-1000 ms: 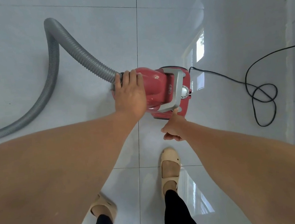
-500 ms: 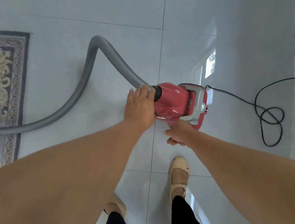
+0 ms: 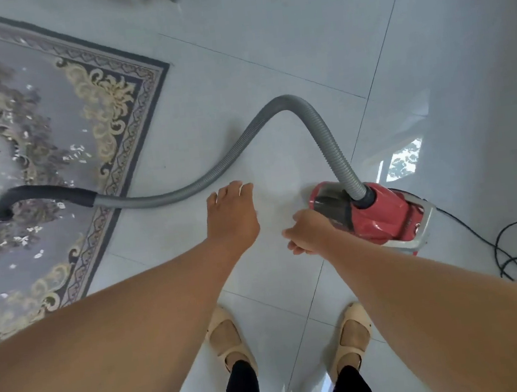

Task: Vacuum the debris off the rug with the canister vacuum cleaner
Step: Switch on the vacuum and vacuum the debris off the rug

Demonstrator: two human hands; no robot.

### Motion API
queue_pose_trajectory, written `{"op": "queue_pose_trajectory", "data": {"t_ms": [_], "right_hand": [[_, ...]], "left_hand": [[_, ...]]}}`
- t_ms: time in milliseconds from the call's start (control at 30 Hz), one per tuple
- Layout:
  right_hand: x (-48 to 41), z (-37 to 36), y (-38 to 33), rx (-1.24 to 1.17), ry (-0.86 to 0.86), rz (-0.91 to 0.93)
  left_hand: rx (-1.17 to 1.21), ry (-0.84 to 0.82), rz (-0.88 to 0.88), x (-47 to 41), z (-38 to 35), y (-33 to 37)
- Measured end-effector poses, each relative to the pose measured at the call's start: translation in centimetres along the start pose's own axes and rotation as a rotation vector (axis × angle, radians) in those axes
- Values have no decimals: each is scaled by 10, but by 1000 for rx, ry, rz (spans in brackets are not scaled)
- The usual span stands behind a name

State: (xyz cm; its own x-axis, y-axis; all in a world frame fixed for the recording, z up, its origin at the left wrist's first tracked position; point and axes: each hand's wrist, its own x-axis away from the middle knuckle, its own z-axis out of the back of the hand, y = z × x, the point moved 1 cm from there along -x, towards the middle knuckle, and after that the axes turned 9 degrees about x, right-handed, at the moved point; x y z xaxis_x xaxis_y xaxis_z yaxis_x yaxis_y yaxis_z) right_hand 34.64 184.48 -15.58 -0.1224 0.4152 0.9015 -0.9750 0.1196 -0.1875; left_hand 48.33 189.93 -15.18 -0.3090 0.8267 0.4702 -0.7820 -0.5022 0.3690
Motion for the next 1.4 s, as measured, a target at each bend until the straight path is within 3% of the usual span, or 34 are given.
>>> {"op": "queue_pose_trajectory", "data": {"t_ms": [433, 733, 900, 1067, 1267, 1400], "right_hand": [[14, -71, -193, 198, -12, 176], [-10, -116, -317, 446, -78, 319], [-28, -135, -373, 681, -78, 451], [-62, -174, -430, 701, -72, 497], [-115, -231, -493, 787, -16, 532], [-150, -272, -524, 849, 45, 549]], "left_hand": [[190, -7, 415, 36, 98, -188], [622, 26, 765, 28, 130, -303], [865, 154, 953, 12, 146, -353], [966, 292, 1030, -12, 142, -418], [1208, 277, 1026, -56, 129, -495], [1417, 306, 1112, -79, 111, -533]]}}
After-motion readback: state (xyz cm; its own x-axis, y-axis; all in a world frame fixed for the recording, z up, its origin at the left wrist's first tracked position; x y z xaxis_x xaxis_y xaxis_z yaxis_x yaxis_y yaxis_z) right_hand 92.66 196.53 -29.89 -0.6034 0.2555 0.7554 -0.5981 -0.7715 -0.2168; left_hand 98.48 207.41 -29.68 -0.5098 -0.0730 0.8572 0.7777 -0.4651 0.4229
